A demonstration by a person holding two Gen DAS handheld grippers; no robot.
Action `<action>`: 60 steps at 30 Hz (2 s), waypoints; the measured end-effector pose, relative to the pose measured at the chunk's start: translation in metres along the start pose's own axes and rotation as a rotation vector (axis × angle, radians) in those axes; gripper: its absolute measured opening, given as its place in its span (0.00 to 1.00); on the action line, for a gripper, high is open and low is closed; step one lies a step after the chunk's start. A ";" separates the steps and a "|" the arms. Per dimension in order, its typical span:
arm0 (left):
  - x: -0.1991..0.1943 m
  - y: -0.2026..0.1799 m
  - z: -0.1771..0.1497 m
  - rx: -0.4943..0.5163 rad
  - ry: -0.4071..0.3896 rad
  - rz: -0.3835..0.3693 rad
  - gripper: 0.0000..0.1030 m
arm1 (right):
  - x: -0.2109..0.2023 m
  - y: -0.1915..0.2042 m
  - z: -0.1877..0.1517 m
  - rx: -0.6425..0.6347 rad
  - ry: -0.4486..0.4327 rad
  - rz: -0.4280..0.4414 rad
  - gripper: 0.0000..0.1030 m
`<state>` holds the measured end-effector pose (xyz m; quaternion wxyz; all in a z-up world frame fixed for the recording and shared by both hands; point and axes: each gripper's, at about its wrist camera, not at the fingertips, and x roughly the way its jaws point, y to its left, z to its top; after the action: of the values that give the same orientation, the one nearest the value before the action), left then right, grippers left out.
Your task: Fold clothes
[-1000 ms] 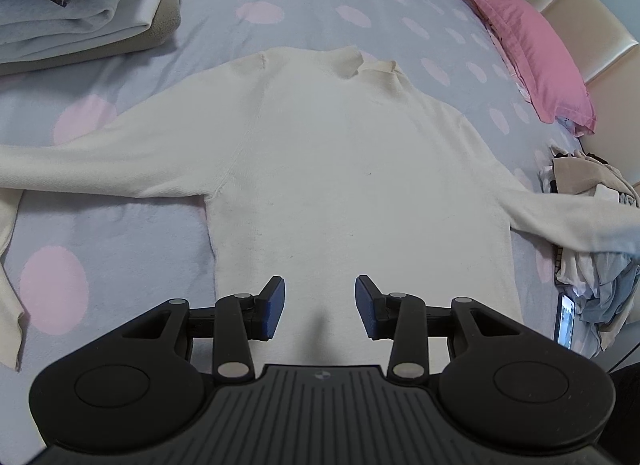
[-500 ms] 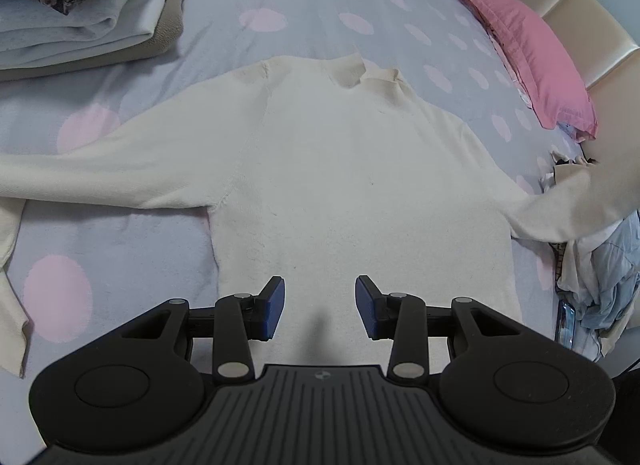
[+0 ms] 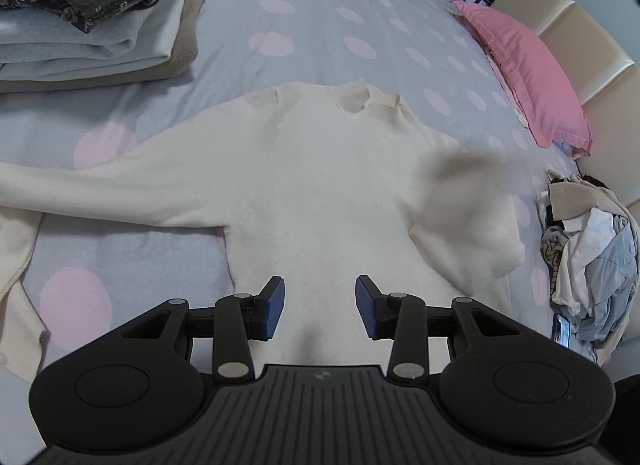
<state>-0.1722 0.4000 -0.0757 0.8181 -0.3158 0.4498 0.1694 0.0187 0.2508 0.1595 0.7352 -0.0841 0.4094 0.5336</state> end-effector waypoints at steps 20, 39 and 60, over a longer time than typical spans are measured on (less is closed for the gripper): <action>0.014 0.001 -0.006 -0.012 0.032 0.015 0.41 | 0.154 -0.116 -0.145 0.176 0.299 -0.110 0.34; 0.048 0.000 0.007 0.008 0.101 0.062 0.41 | 0.243 -0.142 -0.141 0.134 0.300 -0.104 0.06; 0.034 -0.012 -0.006 0.021 0.030 0.046 0.41 | 0.156 -0.033 -0.279 -0.163 0.358 0.100 0.14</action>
<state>-0.1515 0.3869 -0.1022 0.8104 -0.2994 0.4707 0.1789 -0.0815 0.1926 -0.1405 0.6140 -0.2162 0.4928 0.5774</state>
